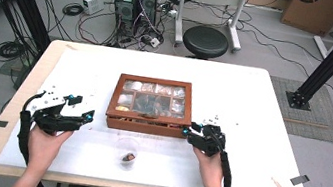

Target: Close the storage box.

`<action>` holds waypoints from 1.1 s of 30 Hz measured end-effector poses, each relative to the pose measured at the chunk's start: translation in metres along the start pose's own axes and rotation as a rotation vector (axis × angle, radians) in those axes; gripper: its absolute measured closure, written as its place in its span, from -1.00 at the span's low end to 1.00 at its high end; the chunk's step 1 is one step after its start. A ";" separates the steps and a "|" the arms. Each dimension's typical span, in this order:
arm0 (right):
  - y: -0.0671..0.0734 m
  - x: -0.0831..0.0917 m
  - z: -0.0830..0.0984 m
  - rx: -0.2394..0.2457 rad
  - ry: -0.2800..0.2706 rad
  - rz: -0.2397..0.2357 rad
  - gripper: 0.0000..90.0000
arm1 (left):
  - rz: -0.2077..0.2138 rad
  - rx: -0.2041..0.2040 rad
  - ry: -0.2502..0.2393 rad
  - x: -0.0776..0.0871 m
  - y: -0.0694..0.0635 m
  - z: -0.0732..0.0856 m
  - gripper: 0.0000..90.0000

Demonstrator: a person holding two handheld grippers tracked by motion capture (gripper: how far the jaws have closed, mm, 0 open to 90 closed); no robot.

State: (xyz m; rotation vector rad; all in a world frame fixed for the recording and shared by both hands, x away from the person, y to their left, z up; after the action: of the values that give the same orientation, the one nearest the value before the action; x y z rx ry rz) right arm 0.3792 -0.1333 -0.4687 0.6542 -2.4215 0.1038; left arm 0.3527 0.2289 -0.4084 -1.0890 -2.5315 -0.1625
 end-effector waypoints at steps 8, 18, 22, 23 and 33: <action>0.000 -0.001 0.007 0.003 0.023 -0.002 0.28 | 0.002 -0.003 0.006 -0.001 -0.001 0.001 -0.30; -0.001 0.000 0.012 0.006 0.042 0.006 0.24 | 0.008 -0.003 0.009 -0.004 -0.001 0.000 -0.30; -0.003 0.004 0.013 0.011 0.037 0.015 0.17 | 0.014 -0.005 0.004 -0.007 -0.001 -0.002 -0.30; -0.004 0.006 0.012 0.006 0.031 0.015 0.12 | 0.014 -0.005 0.004 -0.007 -0.001 -0.002 -0.30; -0.028 0.043 -0.009 0.018 -0.112 0.072 -0.15 | 0.011 -0.002 -0.007 -0.010 0.006 -0.004 -0.30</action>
State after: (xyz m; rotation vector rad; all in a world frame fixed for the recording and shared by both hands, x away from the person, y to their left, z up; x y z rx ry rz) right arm 0.3678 -0.1740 -0.4380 0.5958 -2.5554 0.1211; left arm 0.3641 0.2253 -0.4084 -1.1058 -2.5316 -0.1588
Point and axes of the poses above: each handheld gripper's, and its own axes: x roughly backward along the jaws, z roughly out of its underside, y roughly to its left, the point moved 8 cm from there along -x, roughly forward along the jaws, and after that the axes turned 9 degrees about z, right-handed, at the moved point
